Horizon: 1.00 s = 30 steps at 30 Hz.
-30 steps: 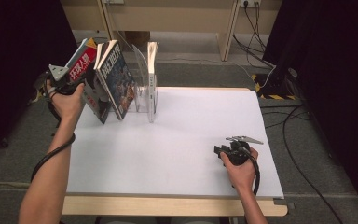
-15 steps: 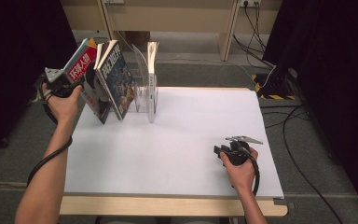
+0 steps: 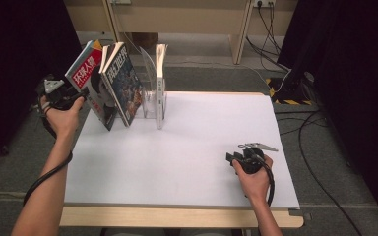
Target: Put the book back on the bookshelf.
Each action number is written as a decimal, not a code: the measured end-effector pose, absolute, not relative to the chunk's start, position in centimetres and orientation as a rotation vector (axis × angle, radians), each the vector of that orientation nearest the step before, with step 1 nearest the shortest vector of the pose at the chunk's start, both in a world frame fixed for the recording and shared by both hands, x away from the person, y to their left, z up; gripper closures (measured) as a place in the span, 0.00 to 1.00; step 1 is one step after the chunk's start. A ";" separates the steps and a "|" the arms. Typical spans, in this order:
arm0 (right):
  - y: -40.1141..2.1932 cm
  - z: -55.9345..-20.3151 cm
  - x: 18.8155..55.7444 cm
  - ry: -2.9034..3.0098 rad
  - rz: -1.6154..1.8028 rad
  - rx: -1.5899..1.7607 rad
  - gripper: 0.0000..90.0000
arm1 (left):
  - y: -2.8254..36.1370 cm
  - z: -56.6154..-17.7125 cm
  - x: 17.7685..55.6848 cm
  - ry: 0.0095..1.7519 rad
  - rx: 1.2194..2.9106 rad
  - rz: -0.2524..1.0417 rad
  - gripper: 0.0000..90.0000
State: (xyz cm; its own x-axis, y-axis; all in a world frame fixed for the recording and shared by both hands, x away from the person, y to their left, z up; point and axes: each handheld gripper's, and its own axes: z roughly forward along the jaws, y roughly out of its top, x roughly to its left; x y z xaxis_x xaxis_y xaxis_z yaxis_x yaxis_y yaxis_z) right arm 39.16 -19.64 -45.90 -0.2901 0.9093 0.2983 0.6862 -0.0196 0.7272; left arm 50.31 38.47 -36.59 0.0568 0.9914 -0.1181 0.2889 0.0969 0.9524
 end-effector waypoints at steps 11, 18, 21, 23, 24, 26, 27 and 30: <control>-19.6 -45.7 39.1 1.987 1.207 1.685 0.69 | 38.5 -36.7 48.9 1.416 1.366 0.897 0.50; -19.6 -45.6 39.1 1.990 1.208 1.672 0.69 | 38.5 -36.9 48.1 1.423 1.373 0.886 0.49; -19.6 -45.6 39.0 1.989 1.210 1.674 0.69 | 38.3 -37.0 47.5 1.419 1.384 0.880 0.49; -19.6 -45.6 39.0 1.986 1.212 1.677 0.69 | 38.3 -37.0 47.2 1.419 1.385 0.869 0.49; -19.6 -45.6 39.0 1.986 1.212 1.675 0.69 | 38.3 -37.0 47.1 1.419 1.388 0.866 0.49; -19.6 -45.6 39.0 1.987 1.211 1.673 0.69 | 38.3 -37.0 47.0 1.420 1.388 0.861 0.49; -19.6 -45.6 39.0 1.987 1.210 1.672 0.69 | 38.3 -37.0 46.9 1.419 1.386 0.859 0.49; -19.6 -45.6 39.0 1.986 1.210 1.675 0.69 | 38.0 -37.1 46.3 1.414 1.400 0.843 0.48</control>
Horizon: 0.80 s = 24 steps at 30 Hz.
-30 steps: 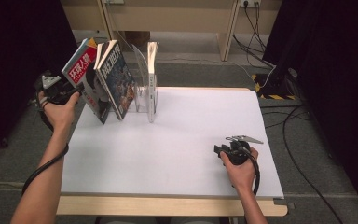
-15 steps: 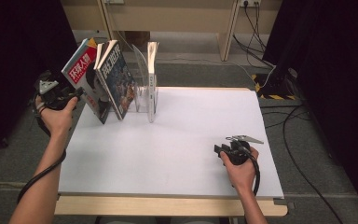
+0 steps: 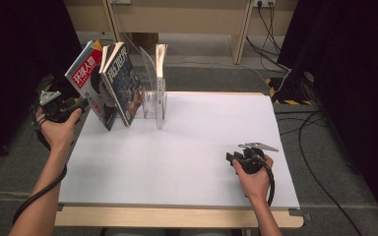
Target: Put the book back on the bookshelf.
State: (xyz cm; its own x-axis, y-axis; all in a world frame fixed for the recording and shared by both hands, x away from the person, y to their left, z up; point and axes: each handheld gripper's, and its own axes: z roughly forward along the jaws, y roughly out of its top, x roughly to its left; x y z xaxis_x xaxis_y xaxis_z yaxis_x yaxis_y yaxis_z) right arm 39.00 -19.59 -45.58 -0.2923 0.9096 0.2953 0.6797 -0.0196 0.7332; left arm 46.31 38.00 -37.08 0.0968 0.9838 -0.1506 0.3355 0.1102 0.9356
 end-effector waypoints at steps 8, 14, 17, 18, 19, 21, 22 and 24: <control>-19.6 -45.5 39.0 1.984 1.212 1.675 0.69 | 37.6 -37.7 44.9 1.407 1.423 0.828 0.48; -19.5 -45.4 38.9 1.983 1.210 1.673 0.69 | 37.5 -38.0 44.0 1.406 1.425 0.807 0.48; -19.5 -45.4 39.0 1.984 1.209 1.670 0.69 | 37.4 -38.1 43.7 1.407 1.430 0.800 0.48; -19.5 -45.4 38.9 1.986 1.211 1.677 0.69 | 37.4 -38.2 43.5 1.405 1.437 0.795 0.48; -19.5 -45.4 38.9 1.987 1.209 1.675 0.69 | 37.4 -38.3 43.4 1.406 1.438 0.793 0.48; -19.5 -45.5 38.9 1.987 1.209 1.668 0.69 | 37.3 -38.3 43.3 1.405 1.438 0.792 0.48; -19.5 -45.4 38.9 1.984 1.209 1.670 0.69 | 37.3 -38.4 43.0 1.405 1.440 0.785 0.48; -19.4 -45.4 38.9 1.983 1.211 1.670 0.69 | 37.2 -38.6 42.7 1.402 1.446 0.782 0.48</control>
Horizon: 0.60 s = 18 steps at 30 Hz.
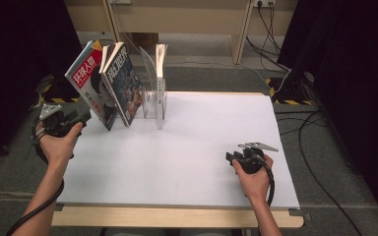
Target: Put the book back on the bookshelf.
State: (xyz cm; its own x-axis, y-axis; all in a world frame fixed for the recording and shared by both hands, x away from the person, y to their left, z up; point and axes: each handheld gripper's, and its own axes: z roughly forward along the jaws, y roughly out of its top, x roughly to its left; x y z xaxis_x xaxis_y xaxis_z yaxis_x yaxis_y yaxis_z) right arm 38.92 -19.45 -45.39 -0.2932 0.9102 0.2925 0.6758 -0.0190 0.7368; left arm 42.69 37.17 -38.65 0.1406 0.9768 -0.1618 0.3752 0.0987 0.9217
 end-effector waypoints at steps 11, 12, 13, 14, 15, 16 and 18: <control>-19.4 -45.4 38.9 1.982 1.212 1.671 0.69 | 36.5 -40.3 40.8 1.397 1.479 0.738 0.48; -19.4 -45.3 38.9 1.984 1.213 1.672 0.69 | 36.5 -40.4 40.6 1.397 1.480 0.739 0.48; -19.4 -45.3 38.9 1.983 1.212 1.670 0.69 | 36.5 -40.5 40.4 1.397 1.481 0.738 0.48; -19.4 -45.3 38.9 1.985 1.209 1.671 0.69 | 36.5 -40.7 40.3 1.396 1.485 0.734 0.48; -19.4 -45.3 38.9 1.985 1.211 1.669 0.69 | 36.5 -40.8 40.1 1.396 1.485 0.731 0.48; -19.4 -45.3 38.9 1.985 1.210 1.671 0.69 | 36.4 -40.9 39.9 1.395 1.486 0.728 0.48; -19.4 -45.3 38.9 1.984 1.212 1.669 0.69 | 36.4 -41.2 39.5 1.398 1.490 0.718 0.48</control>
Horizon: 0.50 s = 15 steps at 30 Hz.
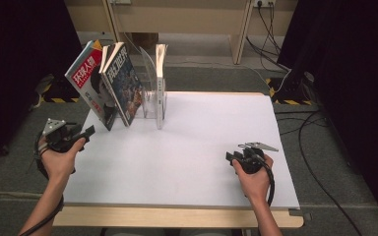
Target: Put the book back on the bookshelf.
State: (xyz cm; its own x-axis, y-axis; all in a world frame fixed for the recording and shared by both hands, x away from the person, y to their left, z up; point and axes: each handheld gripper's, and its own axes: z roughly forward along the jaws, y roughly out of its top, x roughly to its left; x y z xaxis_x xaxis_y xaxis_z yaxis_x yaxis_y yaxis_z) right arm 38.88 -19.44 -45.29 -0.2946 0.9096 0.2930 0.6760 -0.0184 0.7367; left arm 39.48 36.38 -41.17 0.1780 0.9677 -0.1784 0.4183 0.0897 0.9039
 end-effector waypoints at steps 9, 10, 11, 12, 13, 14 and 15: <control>-19.4 -45.2 38.8 1.979 1.215 1.672 0.69 | 36.3 -42.2 38.1 1.404 1.506 0.692 0.47; -19.5 -45.2 38.8 1.980 1.214 1.670 0.69 | 36.4 -42.4 37.9 1.406 1.509 0.691 0.47; -19.5 -45.2 38.8 1.980 1.214 1.670 0.69 | 36.4 -42.4 37.9 1.406 1.509 0.691 0.47; -19.5 -45.2 38.8 1.980 1.214 1.671 0.69 | 36.4 -42.7 37.7 1.409 1.512 0.685 0.47; -19.5 -45.2 38.8 1.980 1.214 1.670 0.69 | 36.5 -42.8 37.5 1.411 1.511 0.681 0.47; -19.5 -45.2 38.8 1.980 1.214 1.670 0.69 | 36.5 -42.8 37.5 1.411 1.511 0.681 0.47; -19.4 -45.2 38.8 1.980 1.214 1.671 0.69 | 36.6 -43.0 37.2 1.419 1.509 0.679 0.47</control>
